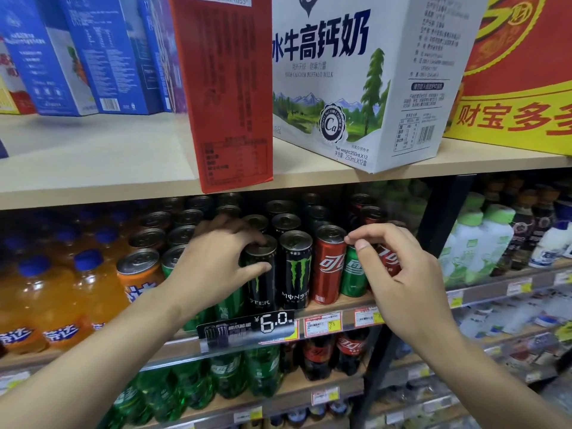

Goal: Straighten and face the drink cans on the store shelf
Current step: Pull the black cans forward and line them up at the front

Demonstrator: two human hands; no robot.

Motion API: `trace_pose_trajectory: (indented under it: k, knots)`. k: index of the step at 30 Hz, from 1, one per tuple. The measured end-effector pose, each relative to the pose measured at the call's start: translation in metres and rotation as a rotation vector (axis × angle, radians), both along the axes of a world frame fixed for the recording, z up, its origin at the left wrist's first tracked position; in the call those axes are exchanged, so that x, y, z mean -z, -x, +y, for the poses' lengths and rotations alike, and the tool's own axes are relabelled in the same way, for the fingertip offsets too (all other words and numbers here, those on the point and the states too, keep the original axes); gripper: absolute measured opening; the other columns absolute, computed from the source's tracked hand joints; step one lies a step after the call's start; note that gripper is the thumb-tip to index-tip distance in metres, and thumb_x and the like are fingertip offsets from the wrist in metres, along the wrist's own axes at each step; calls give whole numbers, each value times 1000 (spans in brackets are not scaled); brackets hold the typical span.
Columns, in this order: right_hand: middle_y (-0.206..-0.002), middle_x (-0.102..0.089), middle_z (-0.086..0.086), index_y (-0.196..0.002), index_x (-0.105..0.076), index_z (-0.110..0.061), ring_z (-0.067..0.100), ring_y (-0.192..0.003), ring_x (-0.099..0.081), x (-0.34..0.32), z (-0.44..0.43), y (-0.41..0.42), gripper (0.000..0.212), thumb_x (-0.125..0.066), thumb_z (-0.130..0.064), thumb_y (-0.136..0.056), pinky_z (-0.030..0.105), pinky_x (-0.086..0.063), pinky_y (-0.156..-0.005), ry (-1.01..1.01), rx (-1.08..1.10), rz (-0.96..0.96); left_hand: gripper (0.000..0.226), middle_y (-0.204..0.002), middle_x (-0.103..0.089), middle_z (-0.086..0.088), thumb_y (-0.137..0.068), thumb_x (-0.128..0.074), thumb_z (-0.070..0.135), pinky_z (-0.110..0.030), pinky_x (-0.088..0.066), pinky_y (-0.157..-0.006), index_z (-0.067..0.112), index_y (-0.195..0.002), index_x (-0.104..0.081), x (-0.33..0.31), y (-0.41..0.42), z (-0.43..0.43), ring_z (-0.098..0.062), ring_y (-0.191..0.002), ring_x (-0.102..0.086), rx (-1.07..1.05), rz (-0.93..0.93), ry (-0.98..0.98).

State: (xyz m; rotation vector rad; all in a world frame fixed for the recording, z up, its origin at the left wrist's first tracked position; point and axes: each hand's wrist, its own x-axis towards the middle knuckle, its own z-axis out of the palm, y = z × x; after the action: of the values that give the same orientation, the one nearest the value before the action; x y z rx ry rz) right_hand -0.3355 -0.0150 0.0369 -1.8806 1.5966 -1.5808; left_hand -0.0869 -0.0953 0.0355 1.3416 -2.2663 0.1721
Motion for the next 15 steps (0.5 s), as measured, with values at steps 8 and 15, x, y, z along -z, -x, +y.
trace_pose_trajectory:
  k: [8,15]
  knots:
    - [-110,-59,-26,-95,-69,-36,0,-106,-59,5,2,6,16,-58,-23,-95,24,-48,-86,-6,10,-2,35,-101,-71,-5,-77,-80,43,-45,-48,-86,19,-101,-73,5,3,2,-34,-102,-60,-85,-84,57]
    - [-106,-64,-19,-97,-67,-36,-3,-106,-58,4,8,21,17,-60,-21,-94,19,-45,-84,-26,49,10,31,-85,-67,-9,-70,-87,32,-44,-46,-77,11,-88,-72,12,9,6,-37,-84,-63,-56,-158,136]
